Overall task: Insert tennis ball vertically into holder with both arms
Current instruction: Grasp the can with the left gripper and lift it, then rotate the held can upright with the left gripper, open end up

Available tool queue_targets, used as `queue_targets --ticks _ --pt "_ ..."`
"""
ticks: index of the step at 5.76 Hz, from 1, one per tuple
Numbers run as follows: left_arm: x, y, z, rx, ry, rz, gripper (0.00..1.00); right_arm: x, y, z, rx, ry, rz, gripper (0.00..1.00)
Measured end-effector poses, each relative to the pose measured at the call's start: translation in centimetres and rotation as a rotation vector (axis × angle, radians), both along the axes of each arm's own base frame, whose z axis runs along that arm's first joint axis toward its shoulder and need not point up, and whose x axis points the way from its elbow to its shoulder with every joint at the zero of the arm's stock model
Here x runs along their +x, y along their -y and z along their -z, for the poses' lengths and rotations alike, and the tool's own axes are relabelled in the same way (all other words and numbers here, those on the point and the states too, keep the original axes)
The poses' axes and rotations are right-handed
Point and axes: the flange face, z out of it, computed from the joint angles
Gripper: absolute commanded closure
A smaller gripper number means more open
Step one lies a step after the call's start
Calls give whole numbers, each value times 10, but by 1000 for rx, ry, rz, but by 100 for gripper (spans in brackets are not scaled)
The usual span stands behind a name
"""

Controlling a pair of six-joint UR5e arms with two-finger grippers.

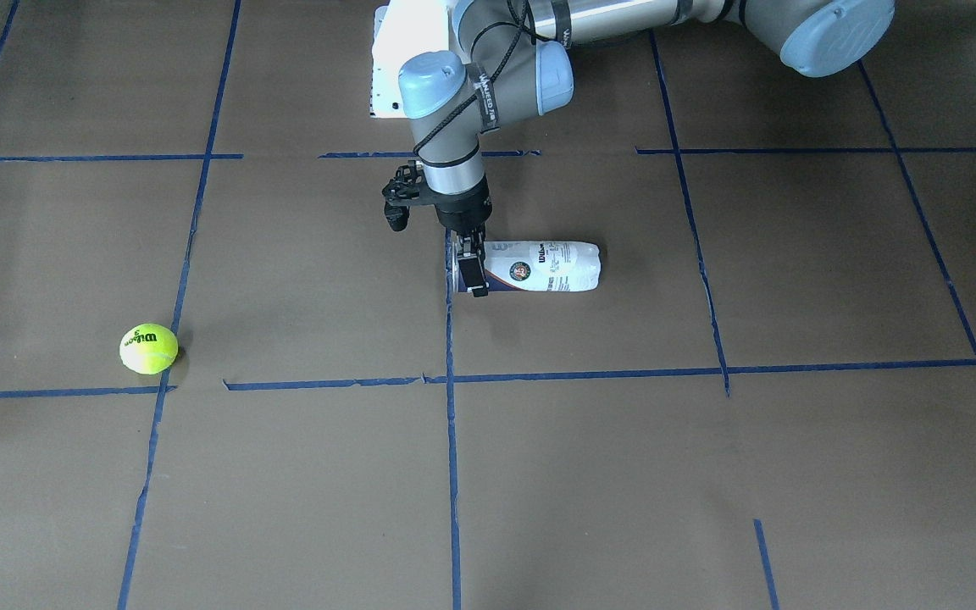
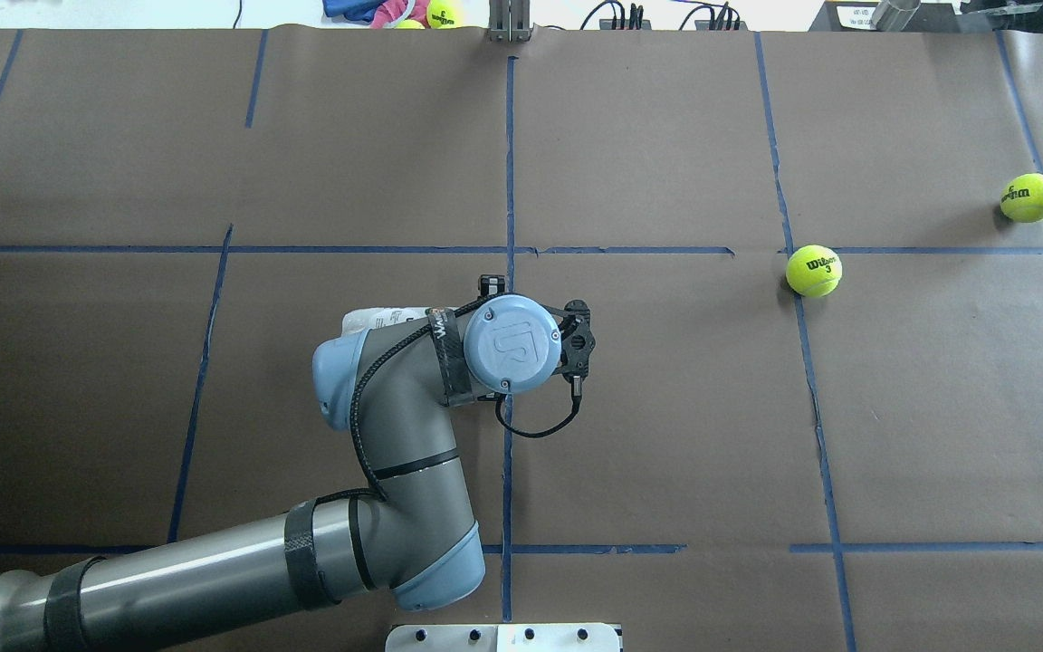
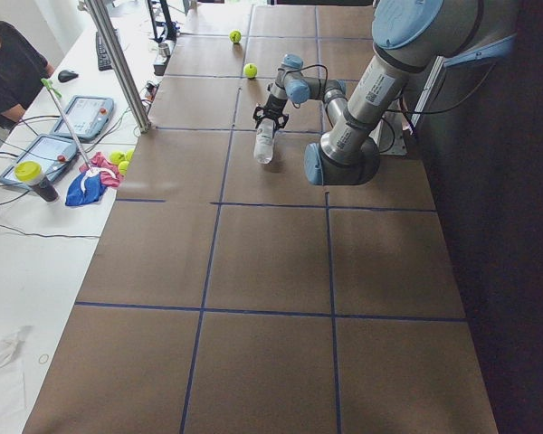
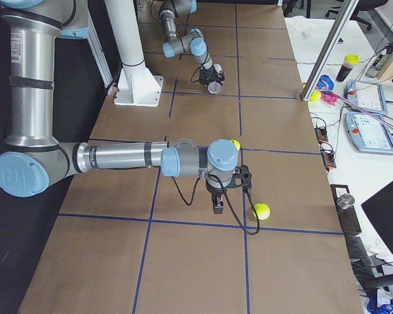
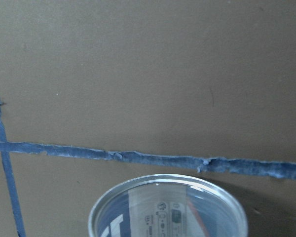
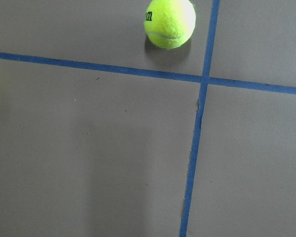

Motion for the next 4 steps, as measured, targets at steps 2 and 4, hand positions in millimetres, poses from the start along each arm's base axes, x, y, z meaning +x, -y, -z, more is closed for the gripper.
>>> queue_targets --ticks 2,4 --pt "-51 24 56 -18 -289 170 18 0 1 5 9 1 -2 0" --pt "-87 36 93 -92 -677 330 18 -6 8 26 47 11 7 0"
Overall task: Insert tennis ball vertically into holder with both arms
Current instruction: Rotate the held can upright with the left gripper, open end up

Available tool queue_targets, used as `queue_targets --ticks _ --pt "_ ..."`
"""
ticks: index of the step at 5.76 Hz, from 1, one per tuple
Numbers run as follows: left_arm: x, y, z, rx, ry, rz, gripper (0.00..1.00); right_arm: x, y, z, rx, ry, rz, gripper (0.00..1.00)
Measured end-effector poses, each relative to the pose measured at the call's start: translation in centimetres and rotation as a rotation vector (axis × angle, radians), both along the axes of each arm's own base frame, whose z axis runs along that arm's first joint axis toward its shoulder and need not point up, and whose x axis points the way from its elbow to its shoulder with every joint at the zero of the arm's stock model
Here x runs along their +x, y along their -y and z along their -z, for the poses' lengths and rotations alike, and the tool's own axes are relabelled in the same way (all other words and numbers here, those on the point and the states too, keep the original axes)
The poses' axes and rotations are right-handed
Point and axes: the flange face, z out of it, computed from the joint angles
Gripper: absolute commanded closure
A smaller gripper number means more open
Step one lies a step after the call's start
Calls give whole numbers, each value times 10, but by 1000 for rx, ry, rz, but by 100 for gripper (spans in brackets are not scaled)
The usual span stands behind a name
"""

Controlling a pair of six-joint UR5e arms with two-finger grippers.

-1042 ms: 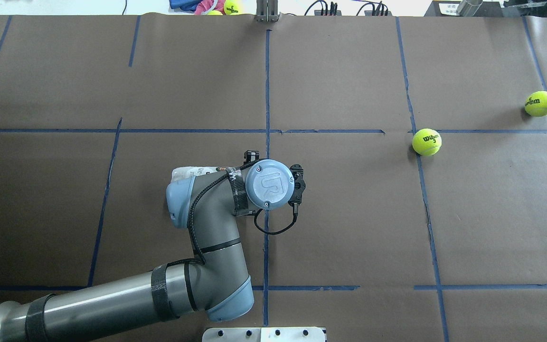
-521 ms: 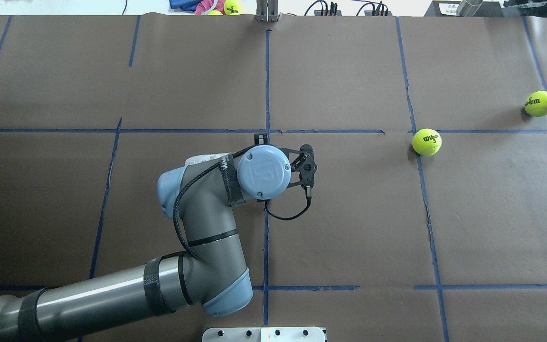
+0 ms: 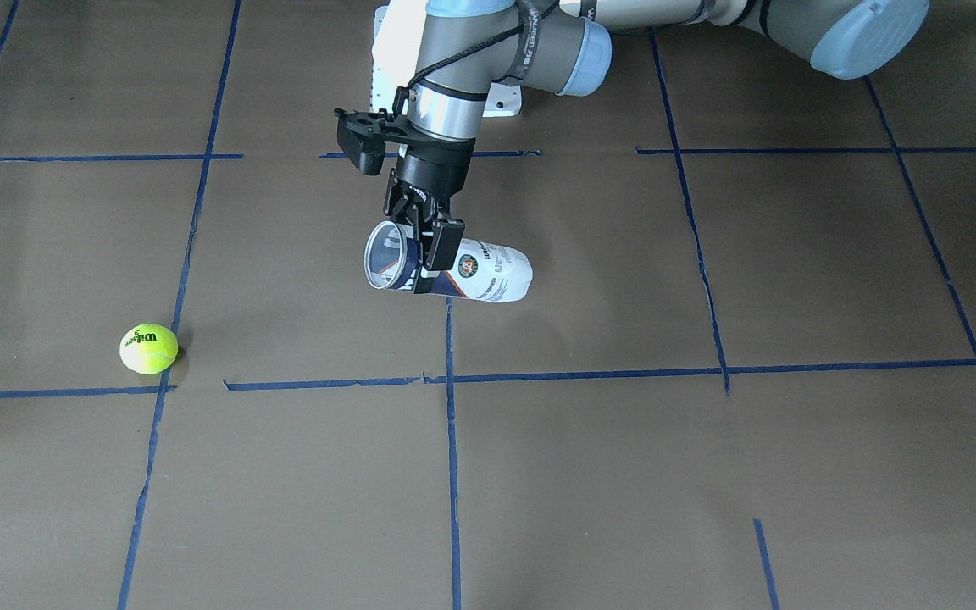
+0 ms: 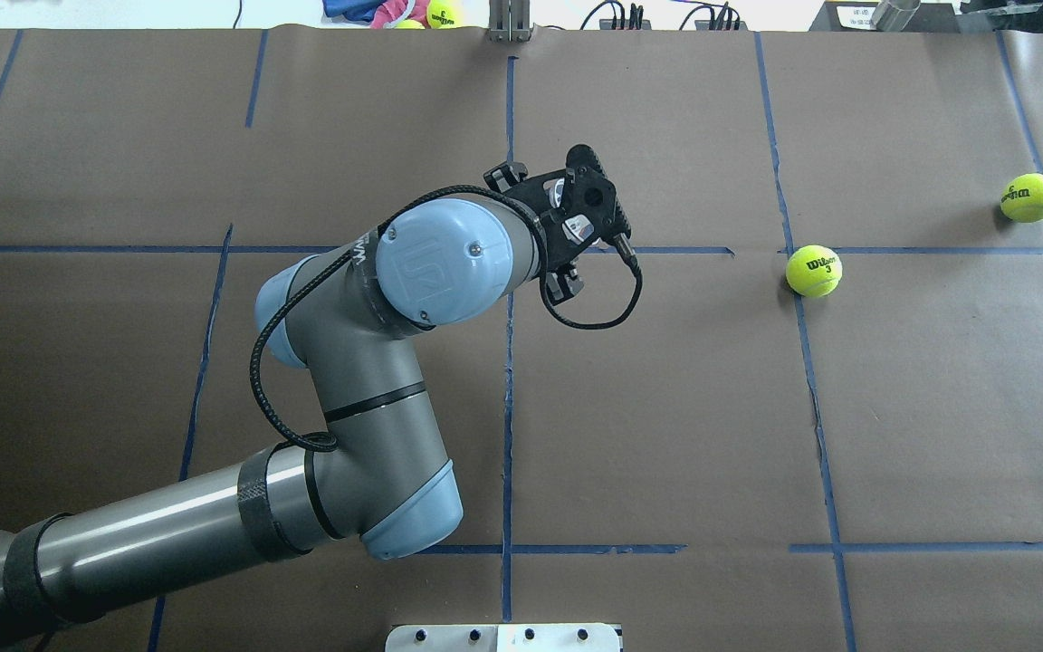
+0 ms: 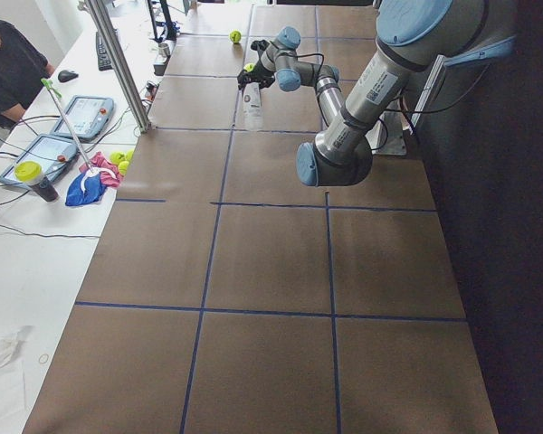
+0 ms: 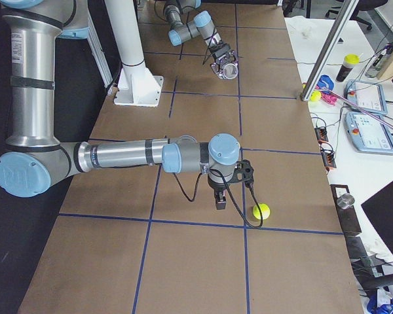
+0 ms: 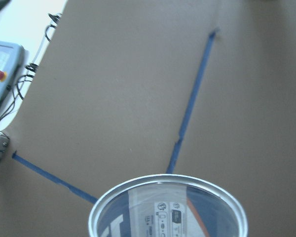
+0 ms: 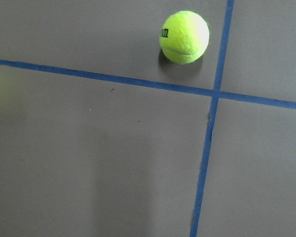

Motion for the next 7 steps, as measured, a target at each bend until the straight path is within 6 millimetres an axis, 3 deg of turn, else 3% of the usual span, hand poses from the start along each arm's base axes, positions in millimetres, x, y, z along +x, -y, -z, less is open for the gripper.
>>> queue_targets --ticks 1,3,5,7 --pt "-12 0 -2 -18 -192 80 18 -11 6 23 44 18 23 0" --pt "-28 -6 -29 -14 -536 231 18 -31 20 69 113 116 65 0" --pt "-18 -21 -74 -1 -731 324 18 -61 40 111 163 192 120 0" --pt "0 -34 -108 -6 -767 341 18 -99 57 148 129 189 111 0"
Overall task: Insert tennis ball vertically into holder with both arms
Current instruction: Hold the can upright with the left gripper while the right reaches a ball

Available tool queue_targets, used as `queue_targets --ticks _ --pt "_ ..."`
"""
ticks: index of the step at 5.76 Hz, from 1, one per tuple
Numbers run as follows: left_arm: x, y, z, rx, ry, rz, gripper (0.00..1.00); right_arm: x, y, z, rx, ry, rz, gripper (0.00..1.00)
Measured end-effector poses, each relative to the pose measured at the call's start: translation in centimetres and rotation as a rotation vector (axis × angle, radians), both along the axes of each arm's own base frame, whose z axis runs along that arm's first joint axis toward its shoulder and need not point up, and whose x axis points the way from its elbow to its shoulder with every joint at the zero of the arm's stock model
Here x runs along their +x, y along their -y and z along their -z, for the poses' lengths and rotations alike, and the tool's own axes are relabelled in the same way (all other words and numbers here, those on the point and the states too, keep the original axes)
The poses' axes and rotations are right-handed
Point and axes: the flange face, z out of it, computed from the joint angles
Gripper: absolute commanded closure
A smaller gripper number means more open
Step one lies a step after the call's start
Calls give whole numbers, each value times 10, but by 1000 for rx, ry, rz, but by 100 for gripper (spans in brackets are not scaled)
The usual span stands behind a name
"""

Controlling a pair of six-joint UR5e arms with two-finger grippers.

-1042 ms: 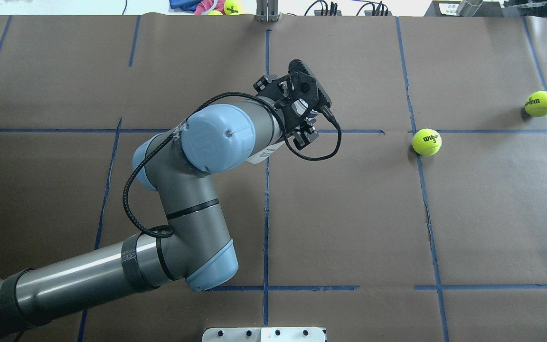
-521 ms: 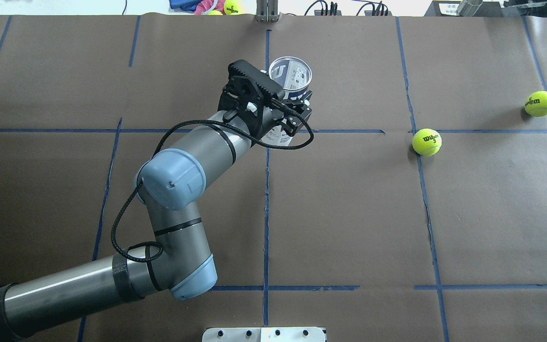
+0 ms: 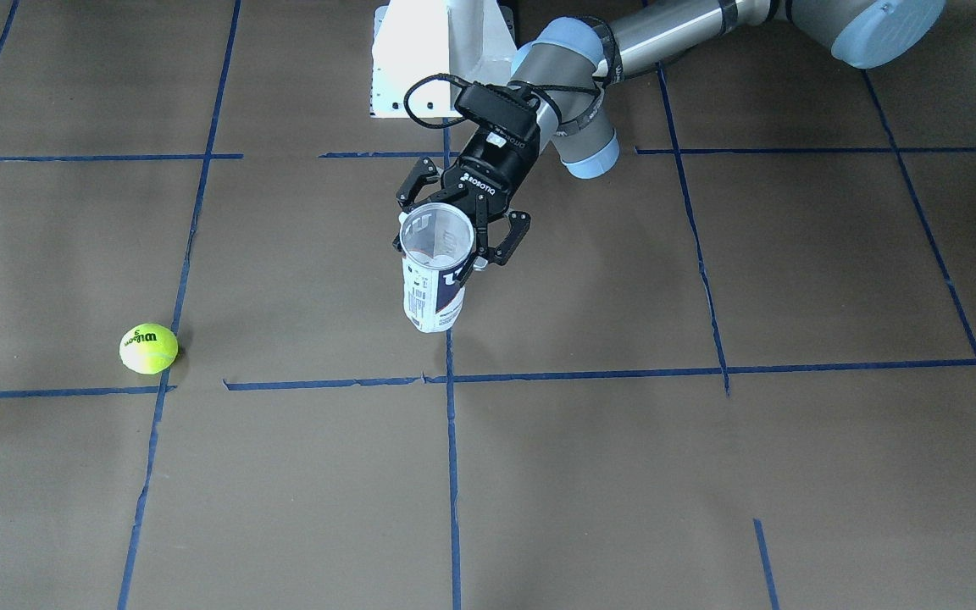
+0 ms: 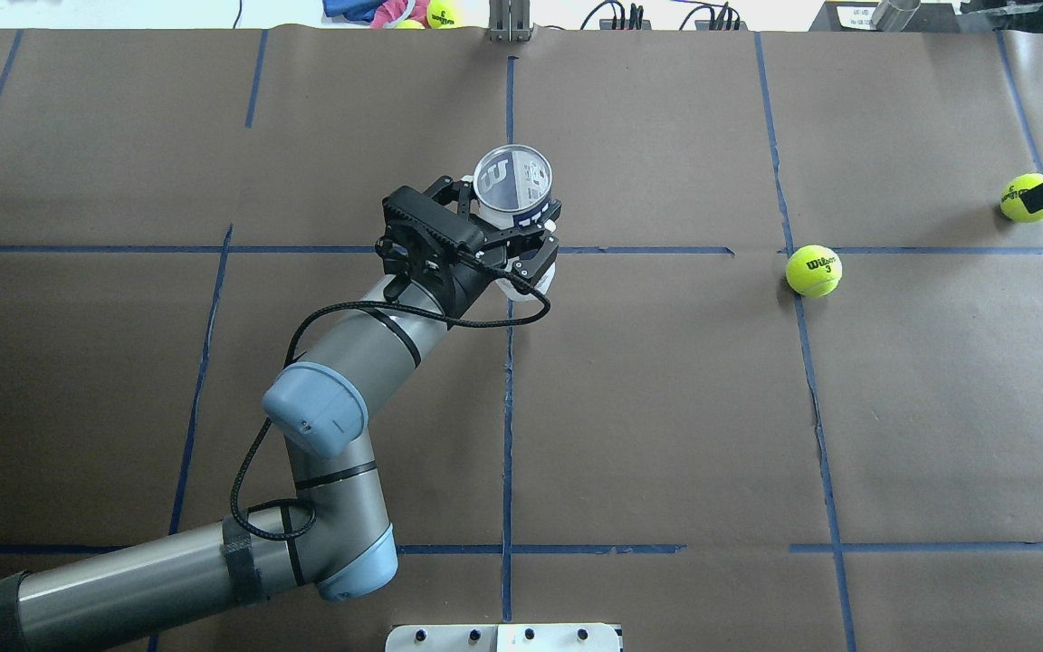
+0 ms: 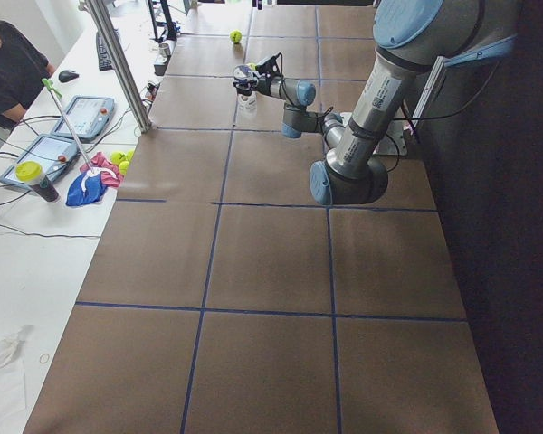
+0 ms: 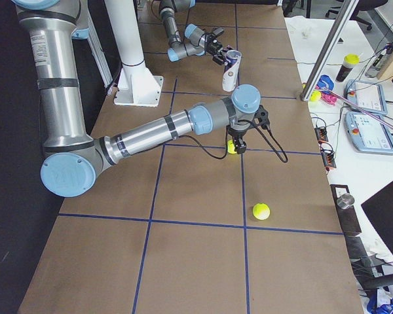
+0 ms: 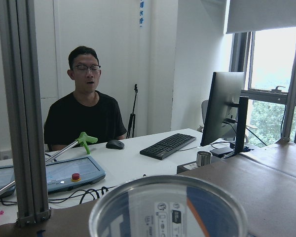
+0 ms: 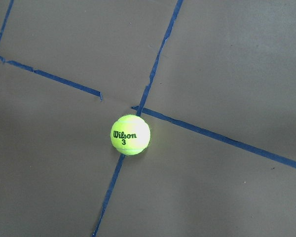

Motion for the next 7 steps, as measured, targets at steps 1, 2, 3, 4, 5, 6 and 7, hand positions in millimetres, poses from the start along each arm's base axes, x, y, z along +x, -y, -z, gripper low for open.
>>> queue_targets --ticks 1,2,3,4,5,6,7 --pt "10 -7 -11 -5 10 -6 18 -24 2 10 0 -64 -12 0" --pt "16 -11 -20 -8 23 -11 18 -61 3 24 4 -168 -50 0" --pt "19 -13 -26 -10 32 -13 18 -99 2 35 -22 -228 -92 0" --pt "20 -15 -30 -11 39 -15 18 -125 -3 38 -57 -256 -114 0" --pt "22 -16 -32 -12 43 -18 18 -152 -4 39 -109 -284 -154 0" --pt "22 -17 -34 -12 46 -20 18 -182 -6 41 -136 -309 -187 0" --pt "22 -18 -37 -14 50 -21 18 -206 -8 35 -121 -315 -193 0"
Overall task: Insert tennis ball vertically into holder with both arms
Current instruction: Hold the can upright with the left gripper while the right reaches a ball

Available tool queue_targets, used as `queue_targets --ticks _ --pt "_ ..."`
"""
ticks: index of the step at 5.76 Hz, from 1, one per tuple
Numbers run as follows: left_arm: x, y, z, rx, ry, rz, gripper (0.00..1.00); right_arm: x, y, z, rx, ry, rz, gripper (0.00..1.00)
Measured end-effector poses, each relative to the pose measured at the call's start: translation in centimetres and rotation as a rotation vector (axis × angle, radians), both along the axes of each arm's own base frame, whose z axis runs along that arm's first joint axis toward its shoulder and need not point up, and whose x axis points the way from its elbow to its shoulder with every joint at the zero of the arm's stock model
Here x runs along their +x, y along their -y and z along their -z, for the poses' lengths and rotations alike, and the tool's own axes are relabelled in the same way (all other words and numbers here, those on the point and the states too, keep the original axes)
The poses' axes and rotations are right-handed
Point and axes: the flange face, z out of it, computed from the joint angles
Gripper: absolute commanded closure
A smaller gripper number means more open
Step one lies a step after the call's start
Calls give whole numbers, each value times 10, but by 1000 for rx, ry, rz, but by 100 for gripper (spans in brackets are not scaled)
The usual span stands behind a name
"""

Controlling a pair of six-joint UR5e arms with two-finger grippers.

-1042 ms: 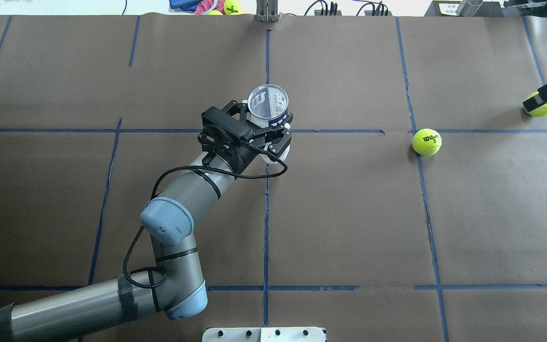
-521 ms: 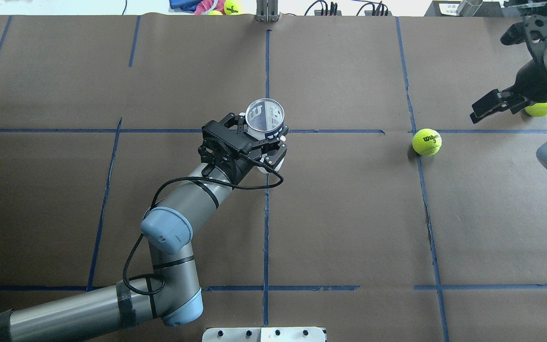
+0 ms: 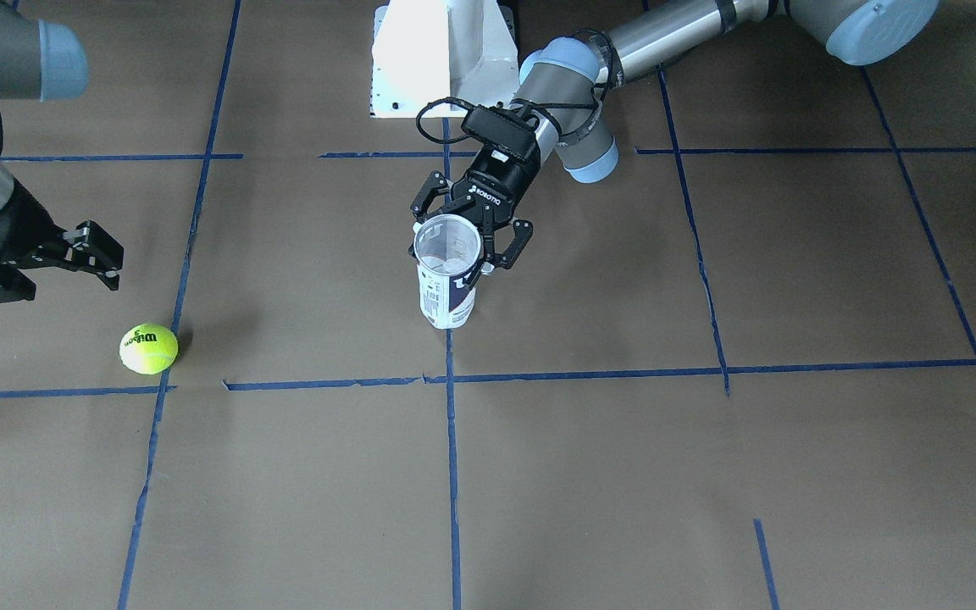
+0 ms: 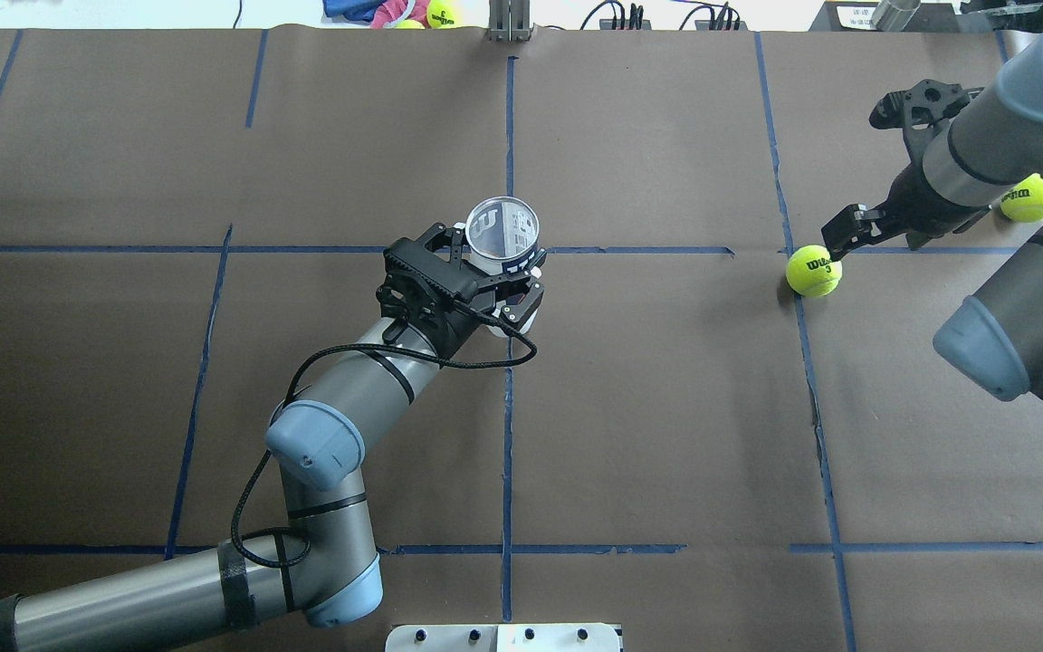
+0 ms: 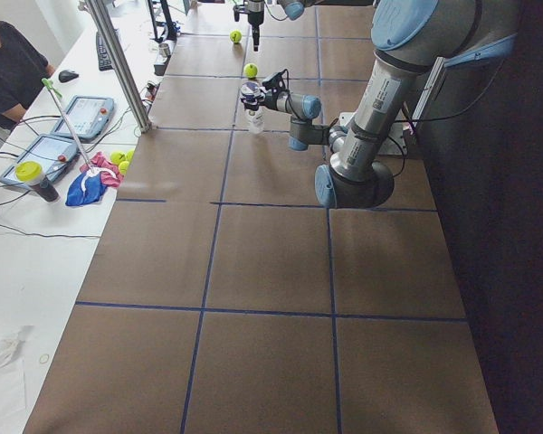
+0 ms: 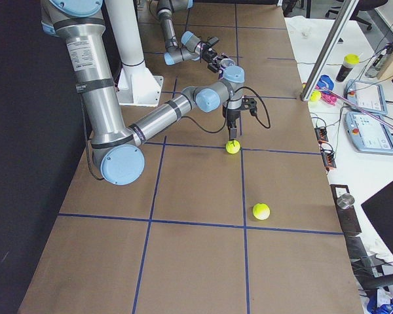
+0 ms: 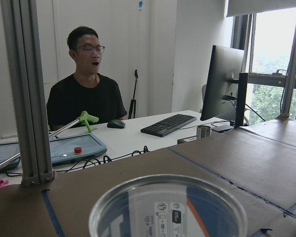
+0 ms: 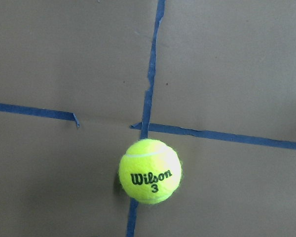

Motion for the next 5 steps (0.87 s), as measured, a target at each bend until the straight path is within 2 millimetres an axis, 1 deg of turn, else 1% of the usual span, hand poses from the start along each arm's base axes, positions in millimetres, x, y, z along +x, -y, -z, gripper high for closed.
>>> queue_targets --ticks 1,2,3,4,5 --pt "0 0 -1 -1 1 0 18 -13 3 -13 26 13 0 1" --pt "0 0 -1 -2 1 0 18 -21 10 -29 52 22 -3 3" --pt "0 0 -2 -2 1 0 18 -28 17 -43 72 25 -3 1" --pt "0 0 -2 -2 2 1 18 -33 22 -49 81 28 -3 1" --pt "0 0 -2 -2 3 1 18 -34 23 -50 84 29 -5 1"
